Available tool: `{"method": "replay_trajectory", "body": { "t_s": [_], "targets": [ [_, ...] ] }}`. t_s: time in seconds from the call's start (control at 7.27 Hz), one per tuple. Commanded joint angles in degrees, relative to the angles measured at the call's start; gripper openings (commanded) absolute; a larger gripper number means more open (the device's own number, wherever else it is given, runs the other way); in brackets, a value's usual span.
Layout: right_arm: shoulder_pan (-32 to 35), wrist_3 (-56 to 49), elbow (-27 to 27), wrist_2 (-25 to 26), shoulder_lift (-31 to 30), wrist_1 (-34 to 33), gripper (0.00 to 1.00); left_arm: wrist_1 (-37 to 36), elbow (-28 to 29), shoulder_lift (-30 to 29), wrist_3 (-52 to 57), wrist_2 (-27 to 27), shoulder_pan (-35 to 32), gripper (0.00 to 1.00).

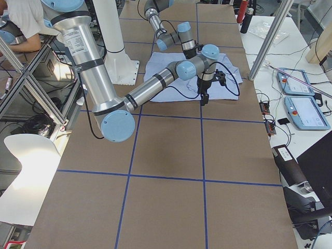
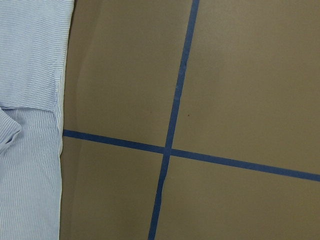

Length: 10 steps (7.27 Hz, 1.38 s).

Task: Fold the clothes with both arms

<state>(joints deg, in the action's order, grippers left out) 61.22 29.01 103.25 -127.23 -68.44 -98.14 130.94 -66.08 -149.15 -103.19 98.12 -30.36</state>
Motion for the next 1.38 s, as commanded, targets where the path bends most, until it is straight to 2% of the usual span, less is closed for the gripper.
{"method": "replay_trajectory", "body": {
  "t_s": [0.0,0.14,0.28,0.41,0.55,0.69,0.96,1.24],
  "targets": [
    [-0.2,3.8,2.0,-0.5,-2.6,1.7,1.00,-2.2,-5.2,4.2,1.2,1.2,-0.5,1.00],
    [-1.4,8.3,3.1,-0.9,-5.6,6.8,1.00,-8.7,-14.0,9.1,2.0,4.6,-2.1,0.99],
    [-5.2,15.9,3.5,-0.7,-8.3,15.4,1.00,-18.1,-23.0,12.4,5.7,5.6,-2.9,0.99],
    [-8.7,23.8,4.0,0.0,-11.6,23.4,1.00,-23.3,-30.3,15.8,8.5,5.6,-3.2,0.99],
    [-12.4,29.8,5.4,1.6,-15.2,30.0,1.00,-26.1,-36.9,19.8,9.1,5.6,-3.7,0.99],
    [-18.3,34.4,8.9,6.8,-18.6,31.4,1.00,-30.1,-41.5,22.0,9.3,5.6,-3.7,0.99],
    [-29.6,44.6,13.7,15.4,-21.9,31.4,1.00,-35.9,-45.4,22.3,11.3,5.4,-3.9,0.99],
    [-37.4,49.3,14.0,21.8,-21.8,31.4,0.99,-35.9,-45.5,22.9,11.3,5.2,-3.9,0.99]
  ]
}}
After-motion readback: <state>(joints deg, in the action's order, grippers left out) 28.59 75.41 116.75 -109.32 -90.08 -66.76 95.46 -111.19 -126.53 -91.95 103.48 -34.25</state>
